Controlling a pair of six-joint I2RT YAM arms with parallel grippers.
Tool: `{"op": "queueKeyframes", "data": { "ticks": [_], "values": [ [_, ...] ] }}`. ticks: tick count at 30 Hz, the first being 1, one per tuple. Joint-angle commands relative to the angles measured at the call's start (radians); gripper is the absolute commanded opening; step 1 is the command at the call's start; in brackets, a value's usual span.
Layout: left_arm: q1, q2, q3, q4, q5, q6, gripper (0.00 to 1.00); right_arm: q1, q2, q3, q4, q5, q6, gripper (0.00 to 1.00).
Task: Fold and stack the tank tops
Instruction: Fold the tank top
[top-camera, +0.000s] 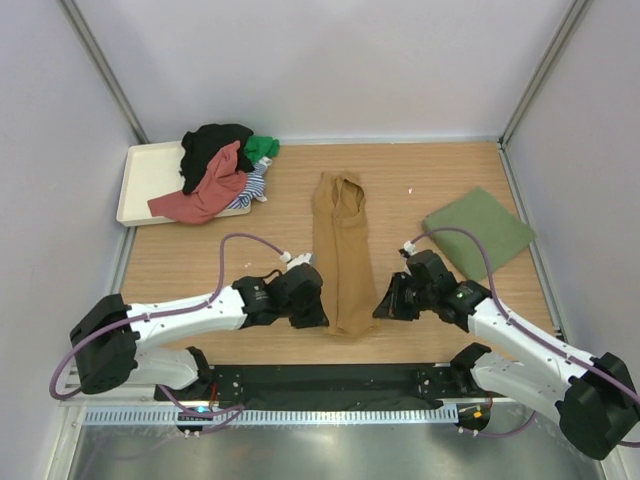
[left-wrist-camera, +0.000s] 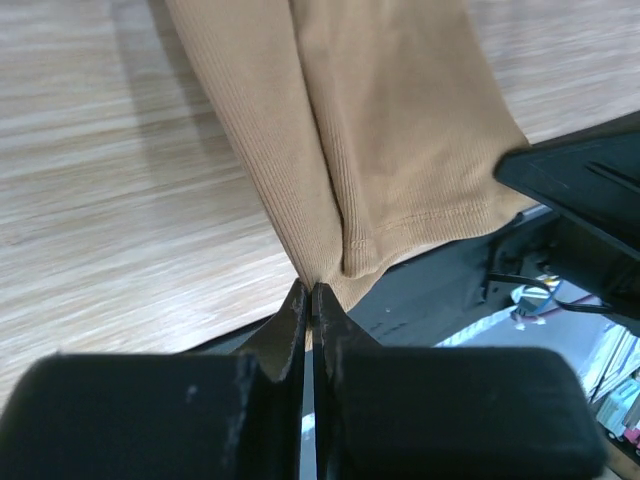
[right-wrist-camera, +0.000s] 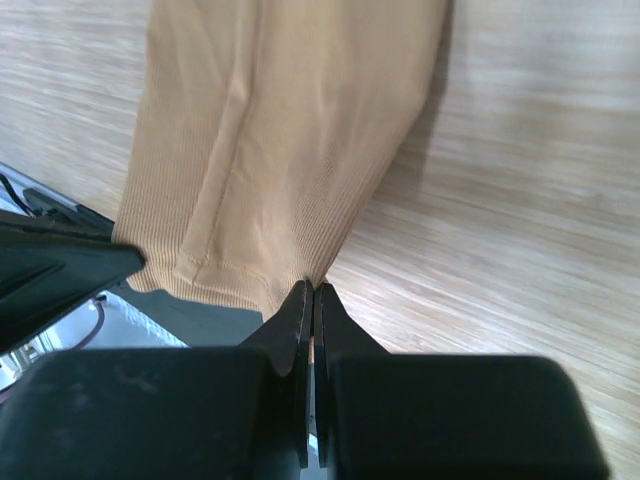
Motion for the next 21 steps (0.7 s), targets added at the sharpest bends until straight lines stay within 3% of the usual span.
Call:
{"op": "queueKeyframes", "data": {
  "ticks": [1,7,14,21],
  "values": [
    [0.011,-0.035,0.075,-0.087,-0.06,0.048,0.0,0.005,0.02,0.1,-0.044,0.051,-0.036,0.01],
    [0.094,-0.014,0.19,-0.178,-0.1,0.108,0.0,0.002,0.115,0.238,-0.047,0.167,-0.06,0.01],
    [0.281,0.101,0.293,-0.15,0.0,0.21,0.0,-0.012,0.362,0.463,-0.046,0.252,-0.114,0.01],
    [0.393,0.244,0.416,-0.144,0.035,0.291,0.0,-0.043,0.548,0.62,-0.049,0.314,-0.162,0.01]
  ]
}}
